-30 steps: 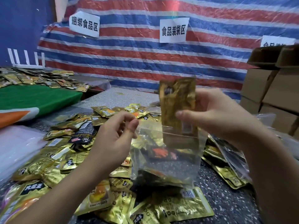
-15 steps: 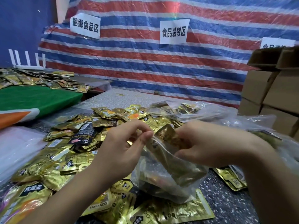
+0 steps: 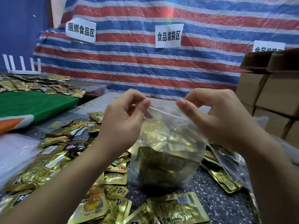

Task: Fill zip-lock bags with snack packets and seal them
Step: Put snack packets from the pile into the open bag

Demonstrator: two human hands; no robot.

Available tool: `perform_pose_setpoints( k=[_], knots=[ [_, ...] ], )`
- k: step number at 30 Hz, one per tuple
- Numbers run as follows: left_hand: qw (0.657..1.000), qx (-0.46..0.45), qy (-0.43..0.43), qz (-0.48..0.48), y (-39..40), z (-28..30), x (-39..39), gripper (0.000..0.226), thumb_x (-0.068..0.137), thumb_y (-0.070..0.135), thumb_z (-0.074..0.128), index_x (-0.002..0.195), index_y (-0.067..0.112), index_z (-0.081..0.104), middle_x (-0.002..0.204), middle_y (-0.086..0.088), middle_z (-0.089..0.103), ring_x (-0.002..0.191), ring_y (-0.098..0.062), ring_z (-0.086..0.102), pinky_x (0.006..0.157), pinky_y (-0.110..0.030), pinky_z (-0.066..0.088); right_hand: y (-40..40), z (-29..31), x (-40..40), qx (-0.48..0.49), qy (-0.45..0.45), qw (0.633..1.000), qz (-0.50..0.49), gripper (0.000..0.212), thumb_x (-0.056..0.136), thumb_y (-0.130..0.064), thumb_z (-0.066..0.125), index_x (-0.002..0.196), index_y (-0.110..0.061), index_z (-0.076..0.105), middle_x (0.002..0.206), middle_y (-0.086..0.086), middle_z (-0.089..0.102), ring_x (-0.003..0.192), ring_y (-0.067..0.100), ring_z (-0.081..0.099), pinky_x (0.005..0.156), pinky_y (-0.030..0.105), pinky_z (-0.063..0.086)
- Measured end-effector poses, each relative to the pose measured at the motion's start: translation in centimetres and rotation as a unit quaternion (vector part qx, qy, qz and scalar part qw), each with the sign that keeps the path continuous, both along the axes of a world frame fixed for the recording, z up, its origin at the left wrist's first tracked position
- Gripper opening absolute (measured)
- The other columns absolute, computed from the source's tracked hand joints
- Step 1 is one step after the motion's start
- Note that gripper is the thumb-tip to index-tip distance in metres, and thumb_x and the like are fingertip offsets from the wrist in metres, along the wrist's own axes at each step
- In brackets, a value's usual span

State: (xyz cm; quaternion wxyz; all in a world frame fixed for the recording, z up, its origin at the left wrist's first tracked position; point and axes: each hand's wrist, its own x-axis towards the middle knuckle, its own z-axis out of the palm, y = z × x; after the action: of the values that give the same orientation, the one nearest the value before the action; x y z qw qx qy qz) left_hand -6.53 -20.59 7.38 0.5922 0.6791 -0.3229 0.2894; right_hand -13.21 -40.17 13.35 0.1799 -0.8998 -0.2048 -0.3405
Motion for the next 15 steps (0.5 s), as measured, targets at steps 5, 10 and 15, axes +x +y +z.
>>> perform_pose_setpoints(
  k=[5,10,15],
  knots=[
    [1.0,-0.007,0.022,-0.017,-1.6,1.3,0.9,0.01,0.097,0.019,0.059,0.089,0.016,0.06,0.077,-0.002,0.067,0.069,-0.009,0.071,0.063,-0.027,0.057,0.0,-0.2,0.0,-0.022,-0.02,0.997,-0.067,0.05,0.082,-0.065,0.051,0.11,-0.023,0.06,0.102,-0.012,0.058,0.08,0.005,0.059,0.072,0.035,0.054],
    [0.998,-0.018,0.015,-0.055,-2.7,1.8,0.8,0.005,0.096,0.015,0.061,0.092,0.018,0.061,0.079,-0.003,0.067,0.066,-0.014,0.071,0.058,-0.02,0.052,0.3,-0.4,0.3,-0.037,-0.005,0.993,-0.113,0.065,0.086,-0.061,0.046,0.14,-0.025,0.046,0.123,-0.007,0.059,0.103,0.014,0.059,0.09,0.043,0.05],
    [0.996,-0.031,0.011,-0.087,-3.2,2.2,0.4,0.015,0.095,0.012,0.062,0.098,0.027,0.06,0.081,0.0,0.071,0.065,-0.016,0.071,0.061,-0.021,0.054,0.4,-0.6,0.6,-0.018,0.017,0.997,-0.077,0.032,0.09,-0.05,0.048,0.093,-0.024,0.067,0.072,-0.011,0.061,0.067,0.007,0.057,0.062,0.04,0.051]
  ],
)
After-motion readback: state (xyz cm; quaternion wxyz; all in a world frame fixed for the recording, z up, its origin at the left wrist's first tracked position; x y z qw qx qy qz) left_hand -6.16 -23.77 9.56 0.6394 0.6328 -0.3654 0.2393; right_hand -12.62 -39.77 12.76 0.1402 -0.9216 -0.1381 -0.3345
